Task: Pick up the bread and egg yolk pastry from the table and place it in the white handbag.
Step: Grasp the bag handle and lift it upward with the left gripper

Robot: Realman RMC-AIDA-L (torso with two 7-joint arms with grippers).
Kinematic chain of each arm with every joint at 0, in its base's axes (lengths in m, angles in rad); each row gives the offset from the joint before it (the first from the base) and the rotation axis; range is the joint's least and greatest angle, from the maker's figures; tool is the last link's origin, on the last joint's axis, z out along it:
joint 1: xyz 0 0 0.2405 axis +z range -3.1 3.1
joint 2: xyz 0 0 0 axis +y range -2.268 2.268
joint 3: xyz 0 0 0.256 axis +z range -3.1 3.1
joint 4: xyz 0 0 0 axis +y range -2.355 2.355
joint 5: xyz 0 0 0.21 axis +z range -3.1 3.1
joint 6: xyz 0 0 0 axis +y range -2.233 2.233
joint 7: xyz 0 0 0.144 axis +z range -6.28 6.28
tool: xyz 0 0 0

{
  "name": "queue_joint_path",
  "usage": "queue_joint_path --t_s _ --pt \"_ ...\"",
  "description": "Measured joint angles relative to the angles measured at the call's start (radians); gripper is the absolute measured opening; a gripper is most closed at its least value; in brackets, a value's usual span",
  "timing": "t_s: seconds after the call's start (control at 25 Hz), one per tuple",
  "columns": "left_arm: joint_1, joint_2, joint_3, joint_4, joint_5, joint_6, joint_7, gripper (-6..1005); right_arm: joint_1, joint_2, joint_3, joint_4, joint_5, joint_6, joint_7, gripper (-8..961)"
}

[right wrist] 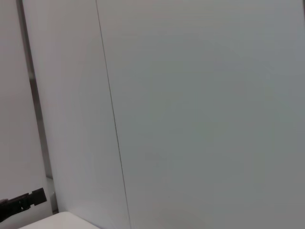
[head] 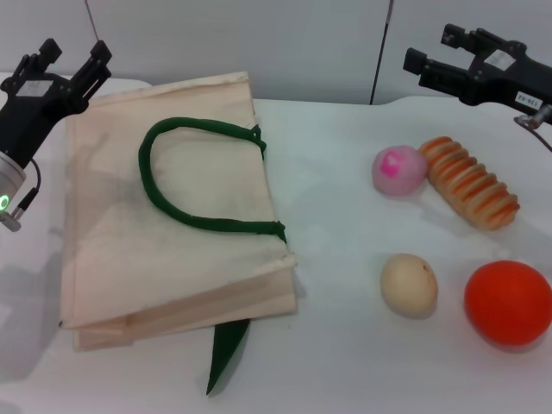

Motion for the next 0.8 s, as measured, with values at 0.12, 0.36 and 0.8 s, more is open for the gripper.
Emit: queue_joint_path --t_s 0.12,0.36,0.8 --pt "0.000 0.000 0.001 0.000 0.000 0.002 0.000 848 0.000 0.000 0.000 0.001 0.000 -0.002 0.000 881" --pt "-0.002 0.000 0.004 0.000 0.002 0.015 0.000 848 0.000 0.000 0.000 0.002 0.000 -0.006 -0.002 881" --pt "-0.011 0.008 0.008 0.071 0.137 0.041 -0.370 847 -0.010 -0.002 0.000 0.001 -0.003 -0.011 -0.011 882"
